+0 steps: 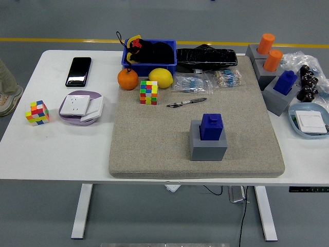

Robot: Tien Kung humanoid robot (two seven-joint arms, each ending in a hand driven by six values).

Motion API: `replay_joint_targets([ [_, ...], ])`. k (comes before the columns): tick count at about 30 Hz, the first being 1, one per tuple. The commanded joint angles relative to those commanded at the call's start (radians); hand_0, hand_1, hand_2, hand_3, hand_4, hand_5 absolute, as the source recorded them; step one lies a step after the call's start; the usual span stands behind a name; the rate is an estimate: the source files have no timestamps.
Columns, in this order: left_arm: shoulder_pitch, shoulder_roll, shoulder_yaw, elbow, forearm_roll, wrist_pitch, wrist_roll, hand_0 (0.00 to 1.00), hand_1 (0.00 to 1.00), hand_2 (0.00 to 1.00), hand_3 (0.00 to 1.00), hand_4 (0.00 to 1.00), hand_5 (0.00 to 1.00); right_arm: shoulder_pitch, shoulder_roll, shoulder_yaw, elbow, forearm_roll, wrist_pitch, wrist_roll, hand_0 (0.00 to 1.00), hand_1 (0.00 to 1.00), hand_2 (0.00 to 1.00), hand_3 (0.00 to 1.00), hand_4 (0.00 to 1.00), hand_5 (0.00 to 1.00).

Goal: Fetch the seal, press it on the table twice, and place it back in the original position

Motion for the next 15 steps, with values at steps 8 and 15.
replay_joint_targets([
  [8, 0.003, 0.002, -0.001, 0.000, 0.002, 0.000, -0.001, 0.795, 0.747, 0.737, 0.776, 0.805, 0.471, -0.007, -0.003, 0.005, -0.001, -0.001, 0.000, 0.001, 0.925, 0.889, 0.873, 0.839, 0.998, 0.803],
  [15, 0.006, 0.000, -0.002, 0.000, 0.002, -0.001, 0.000, 0.795, 0.747, 0.737, 0.776, 0.805, 0.472, -0.010, -0.002, 0.011, -0.001, -0.002, 0.000, 0.001, 0.925, 0.889, 0.872, 0.839, 0.998, 0.803],
])
